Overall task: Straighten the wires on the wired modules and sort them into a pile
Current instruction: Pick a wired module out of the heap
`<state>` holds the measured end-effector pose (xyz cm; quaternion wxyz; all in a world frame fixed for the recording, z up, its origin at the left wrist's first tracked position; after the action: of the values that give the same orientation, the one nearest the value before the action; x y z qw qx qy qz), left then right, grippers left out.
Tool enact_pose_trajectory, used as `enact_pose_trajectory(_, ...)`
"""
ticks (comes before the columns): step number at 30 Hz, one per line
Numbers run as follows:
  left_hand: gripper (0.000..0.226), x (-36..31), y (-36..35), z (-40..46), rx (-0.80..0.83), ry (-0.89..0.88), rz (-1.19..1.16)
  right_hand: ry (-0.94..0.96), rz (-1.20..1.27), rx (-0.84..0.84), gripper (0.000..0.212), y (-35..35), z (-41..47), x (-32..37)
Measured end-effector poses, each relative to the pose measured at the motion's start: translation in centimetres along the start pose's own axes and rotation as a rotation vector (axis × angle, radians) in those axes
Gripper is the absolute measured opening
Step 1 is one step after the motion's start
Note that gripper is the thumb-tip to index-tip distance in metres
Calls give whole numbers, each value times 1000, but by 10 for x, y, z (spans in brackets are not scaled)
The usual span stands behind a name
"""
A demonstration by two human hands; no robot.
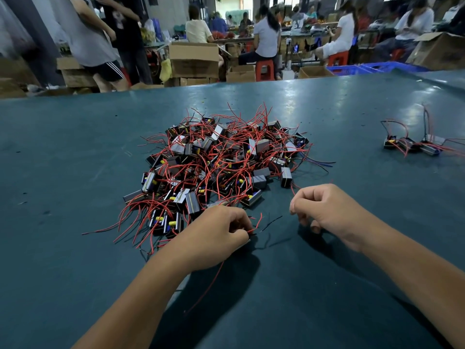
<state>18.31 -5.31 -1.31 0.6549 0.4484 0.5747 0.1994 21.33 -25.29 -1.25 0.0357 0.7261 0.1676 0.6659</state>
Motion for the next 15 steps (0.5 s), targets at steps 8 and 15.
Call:
enact_pose_trajectory(8,40,-22,4,-4,-186,-124,14,34,194,24,23,-21,-6,2)
enact_pose_trajectory(15,25,-22,-2,-4,-173,-131,40,9,171,50,20,-11,-3,2)
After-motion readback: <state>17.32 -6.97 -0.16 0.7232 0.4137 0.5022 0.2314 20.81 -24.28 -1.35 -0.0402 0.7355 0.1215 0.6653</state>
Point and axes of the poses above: each hand's wrist, its own z-axis towards the middle knuckle, its own y-axis out of the back of the hand, x = y × z, the point moved 7 cm from there along z, towards the middle knuckle, and after that the axes turned 5 degrees about z, right-handed, at the moved point
